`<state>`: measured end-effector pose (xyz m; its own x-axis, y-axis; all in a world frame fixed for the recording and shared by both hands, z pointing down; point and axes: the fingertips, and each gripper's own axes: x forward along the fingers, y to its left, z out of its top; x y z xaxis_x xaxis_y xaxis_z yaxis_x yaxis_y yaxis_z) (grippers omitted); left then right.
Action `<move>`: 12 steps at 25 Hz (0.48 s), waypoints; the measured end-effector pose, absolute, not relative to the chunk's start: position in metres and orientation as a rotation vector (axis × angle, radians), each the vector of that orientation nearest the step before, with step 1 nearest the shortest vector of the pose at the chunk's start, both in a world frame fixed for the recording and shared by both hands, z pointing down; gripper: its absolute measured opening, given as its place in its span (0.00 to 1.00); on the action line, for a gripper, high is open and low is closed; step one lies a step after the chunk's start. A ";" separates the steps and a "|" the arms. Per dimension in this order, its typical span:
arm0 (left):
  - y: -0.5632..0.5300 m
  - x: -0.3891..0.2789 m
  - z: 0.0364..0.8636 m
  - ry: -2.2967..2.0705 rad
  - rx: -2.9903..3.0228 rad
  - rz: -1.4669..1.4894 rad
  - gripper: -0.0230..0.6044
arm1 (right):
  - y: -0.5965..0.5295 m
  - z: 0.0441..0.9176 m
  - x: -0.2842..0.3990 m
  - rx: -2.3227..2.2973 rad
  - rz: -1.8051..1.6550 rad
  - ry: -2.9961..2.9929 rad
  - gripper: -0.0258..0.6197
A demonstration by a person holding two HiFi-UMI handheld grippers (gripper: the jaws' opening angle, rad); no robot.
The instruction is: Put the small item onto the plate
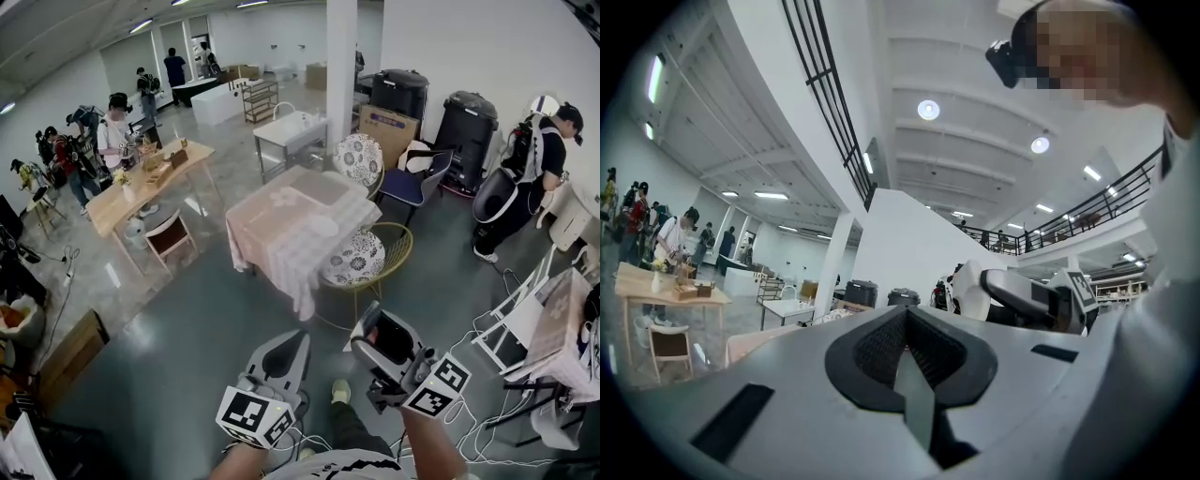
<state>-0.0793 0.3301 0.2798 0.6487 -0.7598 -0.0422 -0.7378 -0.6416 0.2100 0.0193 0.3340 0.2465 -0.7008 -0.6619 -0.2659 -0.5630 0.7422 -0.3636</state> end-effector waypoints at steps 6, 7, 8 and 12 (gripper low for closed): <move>0.256 -0.056 0.284 -1.276 2.663 -0.164 0.04 | 0.253 0.254 0.049 -0.926 -0.398 2.567 0.48; 0.241 -0.050 0.283 -1.286 2.656 -0.163 0.04 | 0.238 0.253 0.055 -0.920 -0.402 2.571 0.48; 0.226 -0.044 0.283 -1.297 2.650 -0.163 0.04 | 0.224 0.253 0.062 -0.911 -0.406 2.575 0.48; 0.174 -0.014 0.282 -1.318 2.641 -0.151 0.04 | 0.172 0.252 0.090 -0.884 -0.412 2.585 0.48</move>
